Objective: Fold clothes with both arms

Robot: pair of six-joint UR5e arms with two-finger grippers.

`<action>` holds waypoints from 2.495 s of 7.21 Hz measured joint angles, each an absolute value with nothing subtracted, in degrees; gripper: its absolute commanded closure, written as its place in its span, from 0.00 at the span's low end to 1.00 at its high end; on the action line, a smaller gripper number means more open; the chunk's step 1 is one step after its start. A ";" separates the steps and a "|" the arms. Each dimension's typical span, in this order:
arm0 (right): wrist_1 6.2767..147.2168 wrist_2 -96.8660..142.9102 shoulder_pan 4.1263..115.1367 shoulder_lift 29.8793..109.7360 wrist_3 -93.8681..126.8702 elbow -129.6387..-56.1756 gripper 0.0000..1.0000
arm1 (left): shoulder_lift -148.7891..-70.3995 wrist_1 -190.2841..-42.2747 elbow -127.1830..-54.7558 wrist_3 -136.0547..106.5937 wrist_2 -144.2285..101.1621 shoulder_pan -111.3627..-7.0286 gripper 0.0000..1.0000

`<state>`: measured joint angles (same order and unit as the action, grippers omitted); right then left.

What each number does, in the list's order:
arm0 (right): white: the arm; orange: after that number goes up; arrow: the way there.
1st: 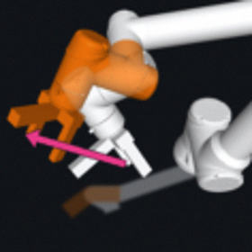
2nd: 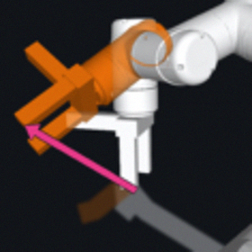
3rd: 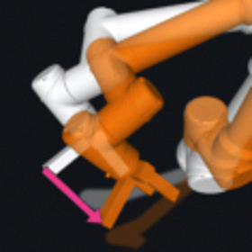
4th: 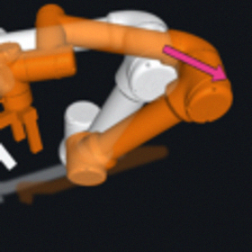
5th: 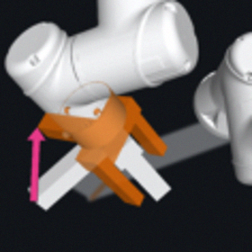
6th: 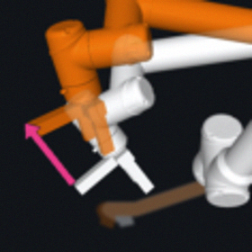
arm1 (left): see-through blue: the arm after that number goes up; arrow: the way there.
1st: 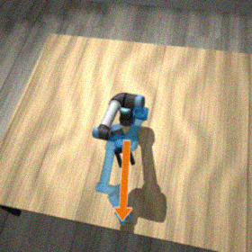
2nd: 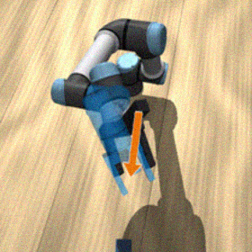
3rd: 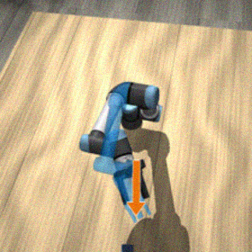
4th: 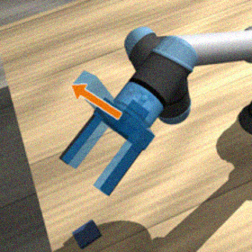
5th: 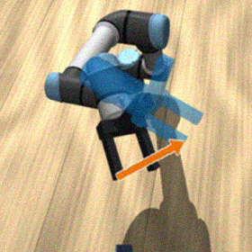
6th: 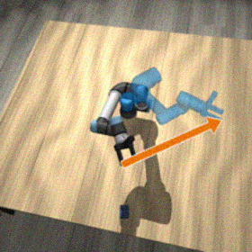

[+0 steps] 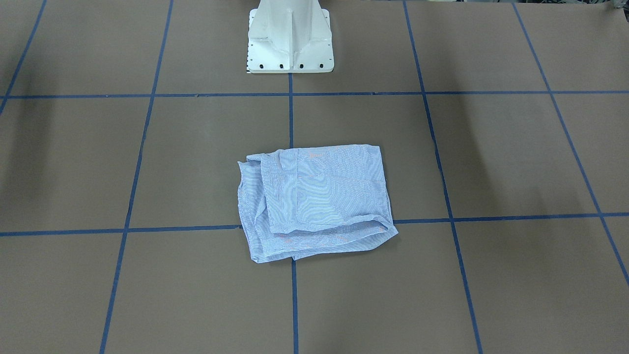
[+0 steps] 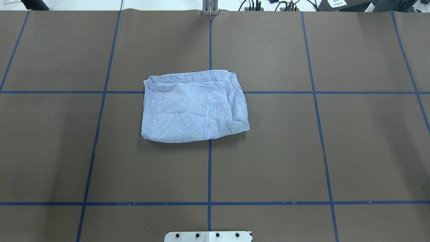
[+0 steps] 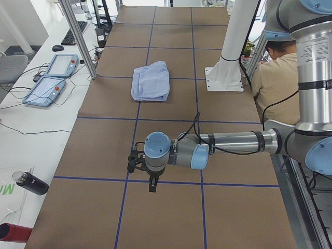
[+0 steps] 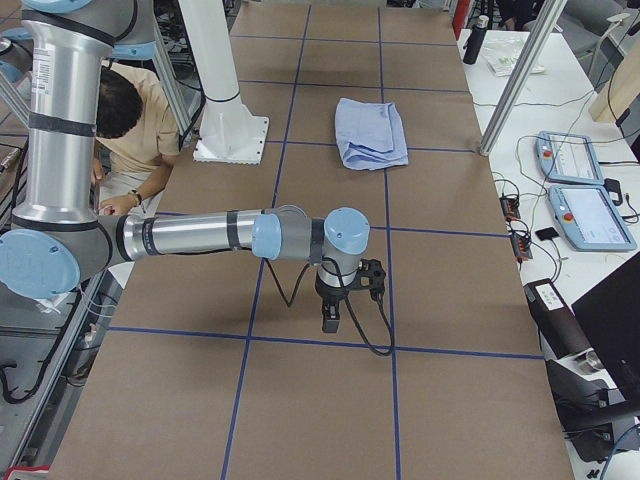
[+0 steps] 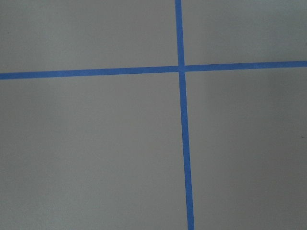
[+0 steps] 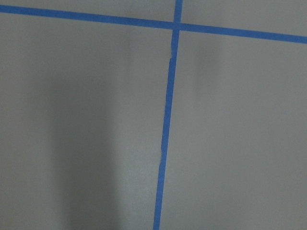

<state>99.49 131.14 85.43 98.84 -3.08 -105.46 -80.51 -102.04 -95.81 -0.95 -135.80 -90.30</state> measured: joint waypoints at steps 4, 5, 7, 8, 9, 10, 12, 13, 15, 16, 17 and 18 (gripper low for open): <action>99.44 130.87 85.43 98.66 -3.32 -105.60 0.00 | -80.97 -103.22 -96.59 -0.79 -135.00 -90.43 0.00; 99.42 129.99 85.43 98.72 -3.43 -105.55 0.00 | -81.09 -103.77 -96.64 -0.79 -135.00 -90.43 0.00; 99.41 128.36 85.43 98.71 -3.59 -105.78 0.00 | -81.04 -104.10 -96.79 -0.86 -134.94 -90.43 0.00; 99.40 128.13 85.43 98.71 -3.54 -105.87 0.00 | -81.00 -104.13 -96.82 -0.92 -134.92 -90.44 0.00; 99.41 128.08 85.43 98.70 -3.44 -105.94 0.00 | -80.97 -104.14 -96.84 -0.95 -134.92 -90.44 0.00; 99.41 128.06 85.43 98.74 -3.31 -106.02 0.00 | -80.93 -104.15 -96.85 -0.96 -134.91 -90.44 0.00; 99.40 128.07 85.43 99.03 -3.19 -106.24 0.00 | -80.73 -104.15 -96.80 -1.02 -134.91 -90.44 0.00; 99.42 128.11 85.43 99.24 -3.18 -106.46 0.00 | -80.61 -104.15 -96.65 -1.04 -134.91 -90.44 0.00; 99.48 128.16 85.47 99.78 -3.17 -106.96 0.00 | -80.43 -104.09 -96.37 -1.05 -134.91 -90.44 0.00; 99.49 128.20 85.45 99.91 -3.17 -107.07 0.00 | -80.35 -104.08 -96.30 -1.05 -134.91 -90.44 0.00; 99.49 128.24 85.44 99.91 -3.16 -107.10 0.00 | -80.30 -104.07 -96.27 -1.06 -134.91 -90.44 0.00; 99.49 128.30 85.44 99.88 -3.16 -107.12 0.00 | -80.27 -104.06 -96.25 -1.05 -134.91 -90.43 0.00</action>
<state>99.49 128.30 85.44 99.88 -3.16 -107.12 -80.27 -104.06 -96.25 -1.05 -134.91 -90.43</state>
